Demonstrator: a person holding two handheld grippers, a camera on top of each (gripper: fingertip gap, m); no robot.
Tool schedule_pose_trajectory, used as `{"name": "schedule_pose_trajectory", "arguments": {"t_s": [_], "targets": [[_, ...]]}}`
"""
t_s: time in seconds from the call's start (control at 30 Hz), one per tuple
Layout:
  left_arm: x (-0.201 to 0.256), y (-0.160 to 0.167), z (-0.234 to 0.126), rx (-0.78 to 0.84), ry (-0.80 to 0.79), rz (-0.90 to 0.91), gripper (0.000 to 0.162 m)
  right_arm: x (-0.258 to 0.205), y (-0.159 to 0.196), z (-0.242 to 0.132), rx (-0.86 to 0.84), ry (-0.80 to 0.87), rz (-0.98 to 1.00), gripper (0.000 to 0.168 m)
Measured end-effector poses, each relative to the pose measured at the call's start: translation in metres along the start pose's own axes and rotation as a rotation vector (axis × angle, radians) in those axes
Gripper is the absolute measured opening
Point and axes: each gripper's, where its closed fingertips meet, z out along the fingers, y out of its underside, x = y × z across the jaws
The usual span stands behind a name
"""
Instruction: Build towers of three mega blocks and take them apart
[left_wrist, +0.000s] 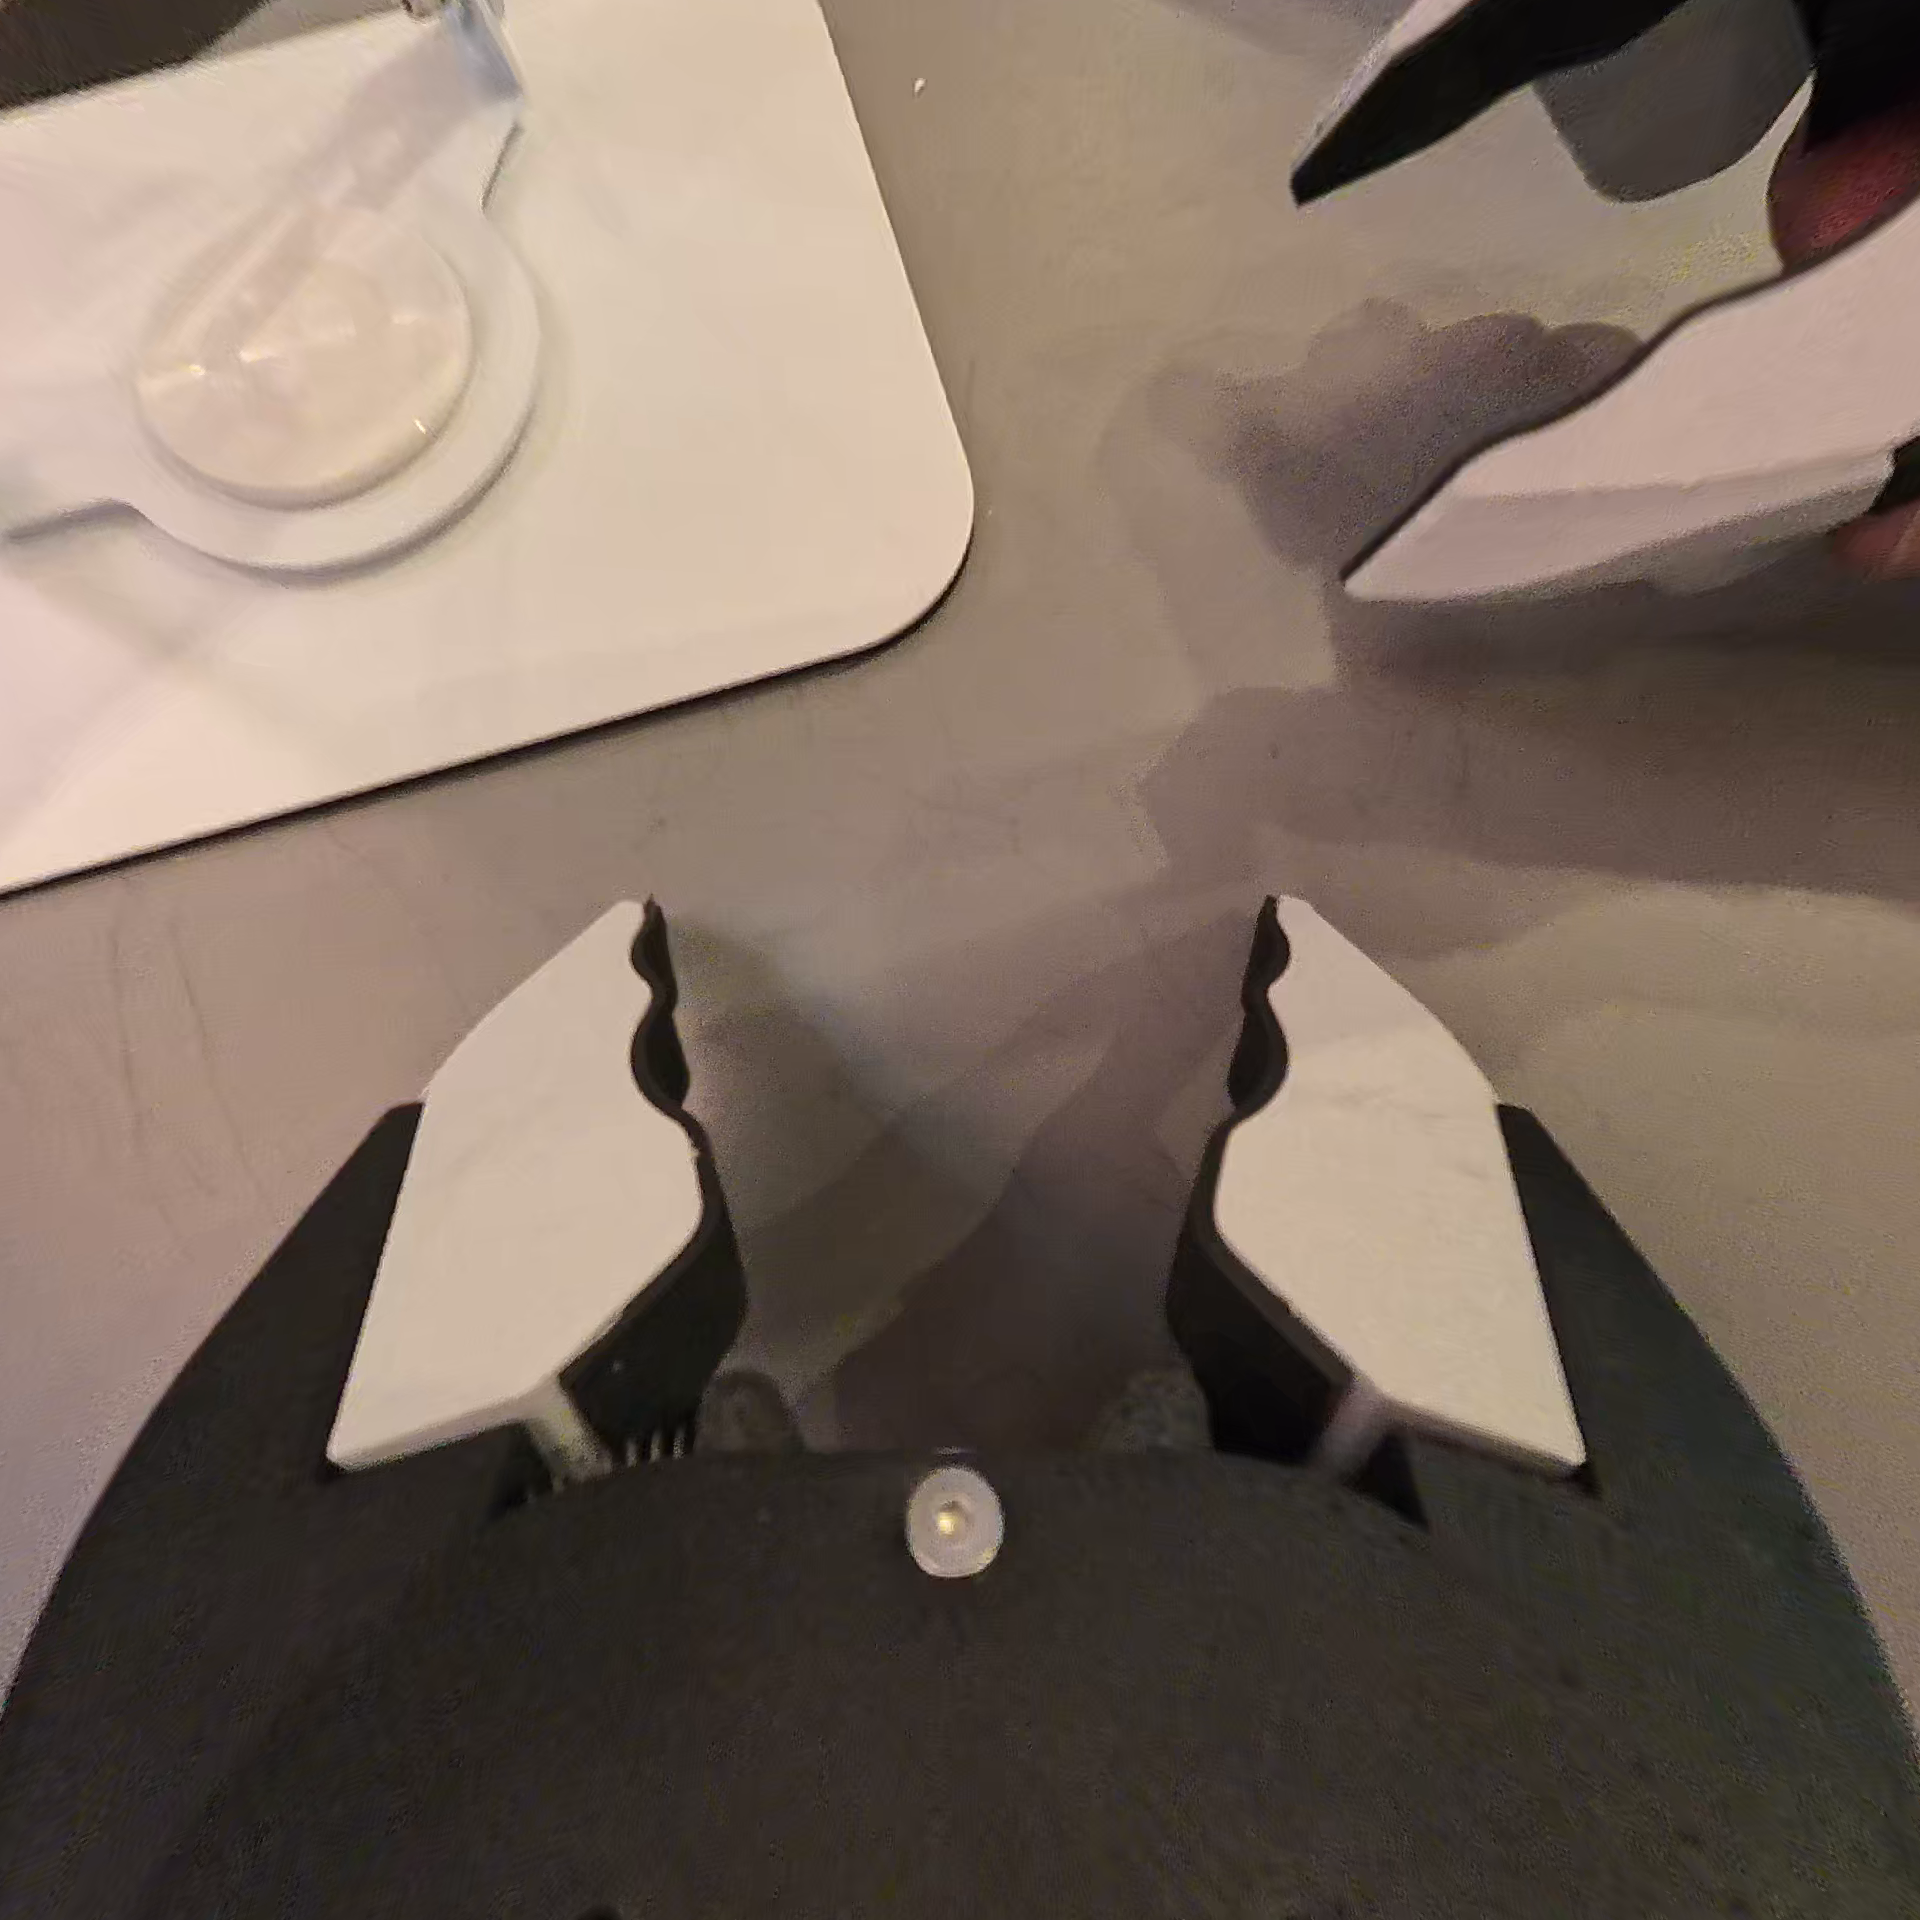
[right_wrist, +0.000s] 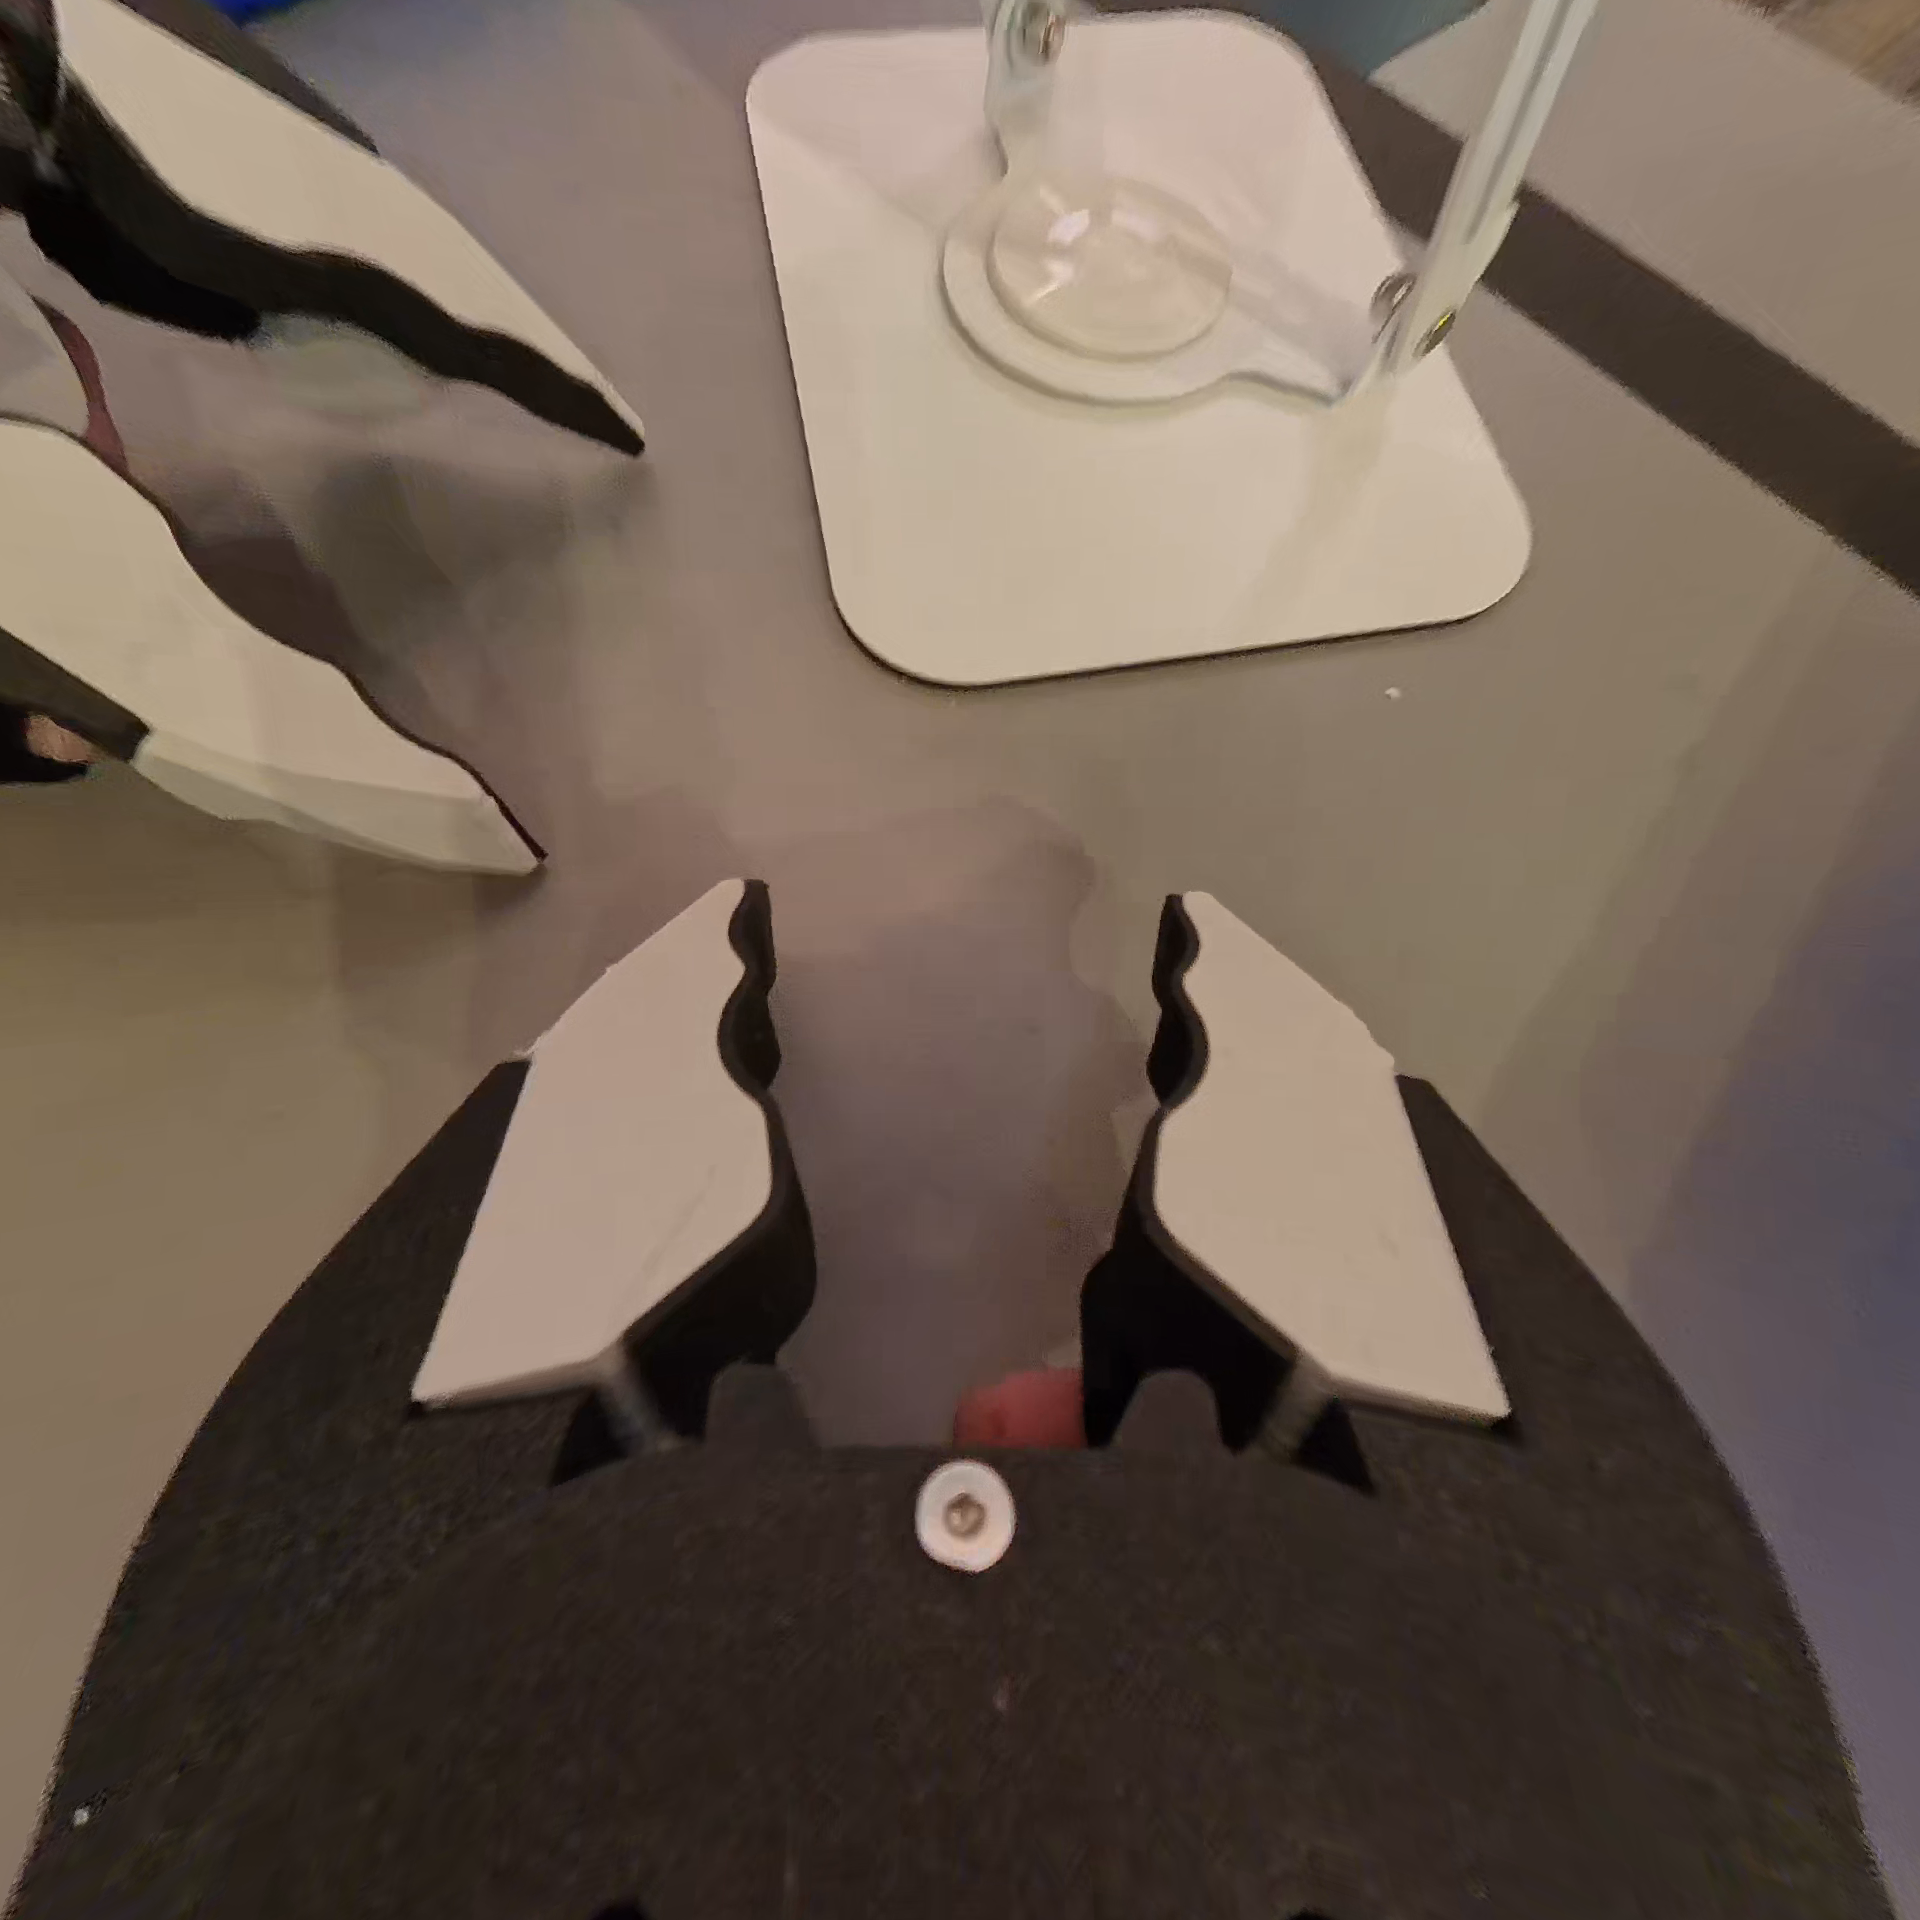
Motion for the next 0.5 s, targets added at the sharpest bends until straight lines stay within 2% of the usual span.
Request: {"name": "schedule_pose_trajectory", "arguments": {"t_s": [0.17, 0.33, 0.5], "targets": [[-0.002, 0.001, 0.001, -0.005, 0.015, -0.031, 0.098, -0.008, 0.015, 0.01, -0.127, -0.052, -0.023, 0.067], [-0.001, 0.001, 0.001, -0.005, 0.018, -0.026, 0.099, -0.011, 0.016, 0.009, -0.132, -0.085, -0.031, 0.069], [-0.001, 0.001, 0.003, -0.02, 0.026, -0.021, 0.111, -0.015, 0.017, 0.008, -0.129, -0.105, -0.059, 0.078]]}}
